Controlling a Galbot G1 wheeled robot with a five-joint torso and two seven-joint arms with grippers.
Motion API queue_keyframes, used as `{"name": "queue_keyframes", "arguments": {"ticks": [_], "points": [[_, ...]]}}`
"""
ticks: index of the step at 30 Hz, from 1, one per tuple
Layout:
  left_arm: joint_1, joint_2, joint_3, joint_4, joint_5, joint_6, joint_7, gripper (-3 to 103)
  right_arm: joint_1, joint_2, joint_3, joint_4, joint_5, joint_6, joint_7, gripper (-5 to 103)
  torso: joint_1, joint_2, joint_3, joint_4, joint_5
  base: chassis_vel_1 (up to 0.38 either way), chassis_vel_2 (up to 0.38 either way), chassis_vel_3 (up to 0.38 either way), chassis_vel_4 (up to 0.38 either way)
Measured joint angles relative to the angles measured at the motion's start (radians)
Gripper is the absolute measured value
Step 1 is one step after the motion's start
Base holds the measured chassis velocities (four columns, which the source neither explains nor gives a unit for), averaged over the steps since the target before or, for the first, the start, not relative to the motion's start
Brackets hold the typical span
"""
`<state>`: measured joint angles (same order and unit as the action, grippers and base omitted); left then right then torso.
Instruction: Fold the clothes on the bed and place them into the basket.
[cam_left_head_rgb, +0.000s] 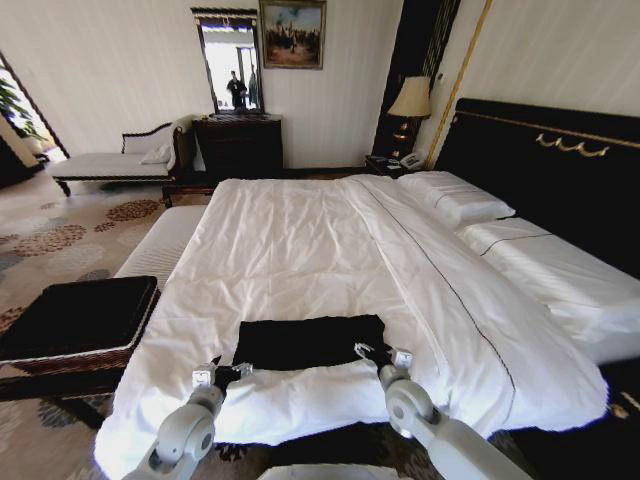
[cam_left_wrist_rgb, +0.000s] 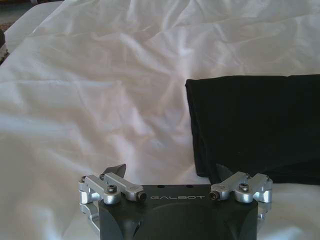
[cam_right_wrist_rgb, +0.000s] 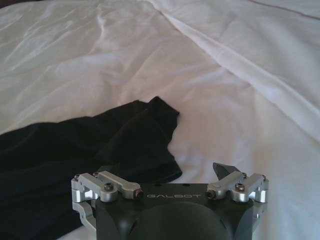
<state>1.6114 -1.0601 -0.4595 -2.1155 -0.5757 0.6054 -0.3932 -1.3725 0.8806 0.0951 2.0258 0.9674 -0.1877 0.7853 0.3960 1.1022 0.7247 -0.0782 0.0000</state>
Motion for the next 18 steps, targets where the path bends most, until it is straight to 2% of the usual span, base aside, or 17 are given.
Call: {"name": "queue_keyframes", "arguments": {"ticks": [2,7,11,13,14,16,18], "points": [[0.002,0.022,-0.019,0.019,-0.012,0.01,-0.008,100,-0.029,-0.005,0.066,0.072,0.036,-0.001,0.014,100,0.0,0.0,0.0,0.0002,-0.0001,0.0,0.0,0.0,0.0],[-0.01,0.024,-0.022,0.039,-0.019,0.014,-0.009,100,-0.024,0.007,0.134,0.128,0.095,0.009,0.017,100,0.0,0.0,0.0,0.0004,-0.0002,0.0,0.0,0.0,0.0],[-0.026,0.019,-0.021,0.045,-0.017,0.014,-0.009,100,0.012,0.018,0.137,0.101,0.153,0.015,0.01,100,0.0,0.0,0.0,0.0003,-0.0001,0.0,0.0,0.0,0.0],[-0.035,0.019,-0.028,0.051,0.004,0.011,-0.006,100,0.051,0.028,0.131,0.068,0.257,0.015,0.007,100,0.0,0.0,0.0,0.0003,0.0,0.0,0.0,0.0,0.0],[-0.035,0.019,-0.028,0.051,0.004,0.011,-0.006,100,0.051,0.028,0.131,0.068,0.257,0.015,0.007,100,0.0,0.0,0.0,0.0003,0.0,0.0,0.0,0.0,0.0],[-0.043,0.016,-0.05,0.055,0.018,0.0,-0.003,100,0.088,0.04,0.126,0.038,0.345,0.015,0.015,100,0.0,0.0,0.0,0.0005,0.0,0.0,0.0,0.0,0.0],[-0.047,0.012,-0.068,0.054,0.016,-0.004,0.0,100,0.099,0.045,0.125,0.03,0.371,0.015,0.018,100,0.0,0.0,0.0,0.0006,-0.0001,0.0,0.0,0.0,0.0]]}}
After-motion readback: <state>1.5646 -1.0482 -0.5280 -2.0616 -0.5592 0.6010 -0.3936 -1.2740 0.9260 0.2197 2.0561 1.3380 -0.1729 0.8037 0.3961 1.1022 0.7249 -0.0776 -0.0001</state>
